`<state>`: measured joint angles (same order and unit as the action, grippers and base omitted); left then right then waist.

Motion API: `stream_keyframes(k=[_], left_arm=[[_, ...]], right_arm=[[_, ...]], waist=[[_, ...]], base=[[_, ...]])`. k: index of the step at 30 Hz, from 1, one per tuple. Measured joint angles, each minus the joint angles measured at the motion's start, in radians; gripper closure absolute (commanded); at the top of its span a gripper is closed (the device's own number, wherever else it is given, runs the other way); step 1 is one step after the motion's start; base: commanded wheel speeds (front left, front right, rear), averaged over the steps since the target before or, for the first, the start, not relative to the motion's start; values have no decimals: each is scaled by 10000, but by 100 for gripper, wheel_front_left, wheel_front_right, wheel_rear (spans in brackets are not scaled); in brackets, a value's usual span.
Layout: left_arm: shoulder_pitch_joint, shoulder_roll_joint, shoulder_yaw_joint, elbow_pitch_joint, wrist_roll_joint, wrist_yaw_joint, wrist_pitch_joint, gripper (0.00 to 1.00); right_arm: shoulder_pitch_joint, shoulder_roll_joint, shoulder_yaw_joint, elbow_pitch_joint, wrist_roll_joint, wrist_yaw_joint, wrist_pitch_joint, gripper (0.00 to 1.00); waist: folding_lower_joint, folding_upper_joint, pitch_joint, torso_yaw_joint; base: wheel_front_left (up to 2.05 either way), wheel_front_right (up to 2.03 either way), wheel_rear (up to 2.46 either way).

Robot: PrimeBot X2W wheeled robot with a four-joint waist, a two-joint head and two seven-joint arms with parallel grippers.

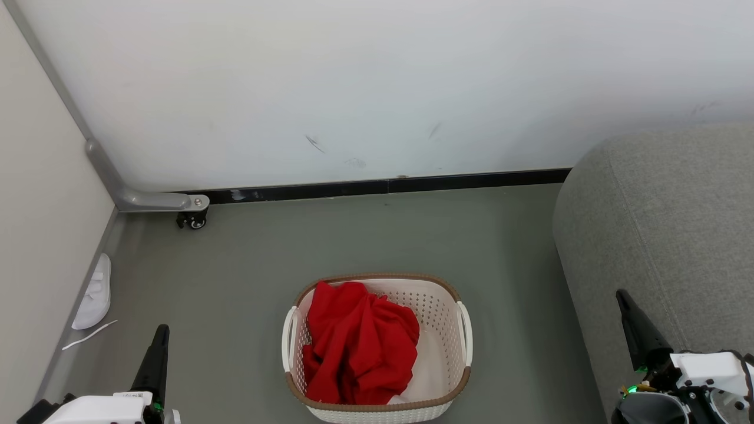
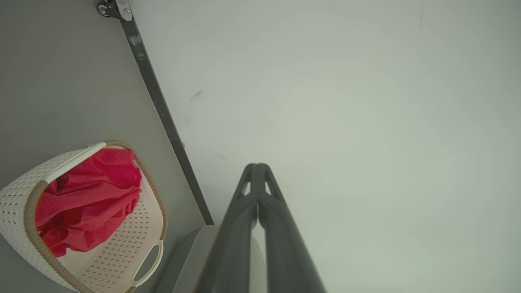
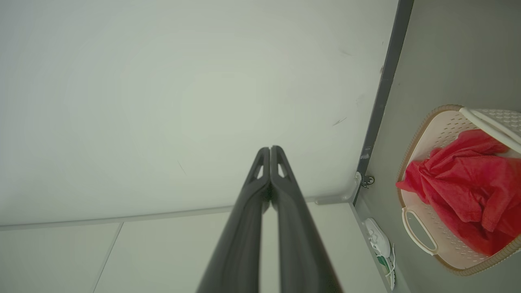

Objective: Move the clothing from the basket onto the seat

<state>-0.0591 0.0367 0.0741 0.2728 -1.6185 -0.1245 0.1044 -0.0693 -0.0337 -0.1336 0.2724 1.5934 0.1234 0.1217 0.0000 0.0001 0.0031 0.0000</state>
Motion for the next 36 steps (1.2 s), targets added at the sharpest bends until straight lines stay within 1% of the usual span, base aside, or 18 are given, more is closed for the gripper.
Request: stream_keyframes(k=[32,33,35,36], left_arm=[[0,0,10,0,0,0,0,100],[0,0,10,0,0,0,0,0],[70,-46,-8,107,-2,2,0,0],[258,-157,-42,324,-2,4,0,0]], right_arm=[[1,0,0,0,0,0,0,100],[1,0,0,0,0,0,0,0],[66,44,8,102,-17,-6,2,0],[267,132,38,320,-17,-6,2,0]], waist=[[0,0,0,0],[0,0,0,0],[0,0,0,0],[1,0,0,0]], base=[[0,0,0],[0,0,0],[0,0,0],[0,0,0]])
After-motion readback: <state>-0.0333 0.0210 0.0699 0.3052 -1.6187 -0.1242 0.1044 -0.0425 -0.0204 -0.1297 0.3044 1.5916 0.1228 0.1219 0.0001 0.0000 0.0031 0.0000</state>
